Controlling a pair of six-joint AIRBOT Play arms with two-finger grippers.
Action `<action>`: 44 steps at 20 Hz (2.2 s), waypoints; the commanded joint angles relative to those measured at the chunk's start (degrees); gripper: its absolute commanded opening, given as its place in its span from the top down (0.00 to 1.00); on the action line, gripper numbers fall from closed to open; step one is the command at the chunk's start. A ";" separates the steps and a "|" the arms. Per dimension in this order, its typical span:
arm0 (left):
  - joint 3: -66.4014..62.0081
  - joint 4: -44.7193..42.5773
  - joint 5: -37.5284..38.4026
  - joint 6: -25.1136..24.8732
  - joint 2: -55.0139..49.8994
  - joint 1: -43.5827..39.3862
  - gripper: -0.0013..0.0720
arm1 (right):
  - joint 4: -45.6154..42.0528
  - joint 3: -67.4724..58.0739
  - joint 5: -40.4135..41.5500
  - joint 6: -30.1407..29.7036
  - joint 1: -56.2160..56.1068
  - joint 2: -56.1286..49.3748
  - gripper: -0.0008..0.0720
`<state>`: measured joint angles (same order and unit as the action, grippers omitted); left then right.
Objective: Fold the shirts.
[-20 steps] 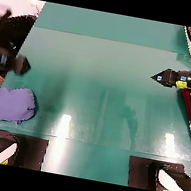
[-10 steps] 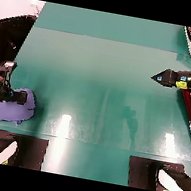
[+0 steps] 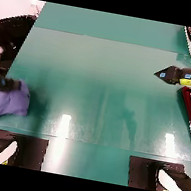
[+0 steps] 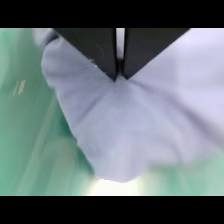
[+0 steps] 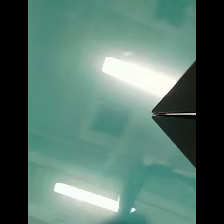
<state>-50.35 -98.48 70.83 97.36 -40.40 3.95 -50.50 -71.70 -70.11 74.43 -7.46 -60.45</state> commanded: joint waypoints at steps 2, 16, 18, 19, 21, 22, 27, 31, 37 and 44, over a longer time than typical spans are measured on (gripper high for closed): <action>-27.36 2.38 4.39 -3.32 0.46 -6.12 0.95 | -0.09 -9.51 2.01 0.00 -0.02 3.41 0.97; -47.32 5.18 7.80 -7.89 -24.63 -43.28 0.95 | -0.50 -20.76 4.09 -0.02 -0.02 4.72 0.97; -47.32 9.01 6.91 -9.86 -32.04 -48.70 0.95 | -0.50 -20.76 4.07 0.00 -0.02 4.72 0.97; -47.32 11.82 5.40 -11.17 -35.45 -50.42 0.95 | -0.50 -20.76 3.93 0.00 -0.02 4.72 0.97; -47.34 17.18 0.79 -12.76 -41.13 -52.00 0.28 | -0.50 -20.76 3.89 0.00 -0.02 4.72 0.97; -47.34 17.92 -0.96 -12.76 -42.95 -51.89 0.20 | -0.50 -20.76 3.89 0.00 -0.02 4.72 0.97; -47.28 13.60 -1.27 -11.76 -44.37 -41.13 0.20 | -0.50 -20.76 3.93 0.00 -0.02 4.72 0.97; -44.52 18.88 -2.91 -8.81 -47.21 -26.08 0.20 | -0.50 -20.74 3.91 0.00 -0.02 4.70 0.97; -40.06 31.67 -4.52 -8.90 -57.72 -16.65 0.20 | -0.50 -20.74 3.89 0.04 -0.02 4.70 0.97; -40.19 34.84 -8.04 -9.29 -63.63 -18.60 0.66 | -0.63 -15.50 0.52 3.37 0.90 4.72 0.97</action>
<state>-90.61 -65.08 64.64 88.20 -102.37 -14.61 -51.07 -90.15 -67.66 76.23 -7.22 -55.75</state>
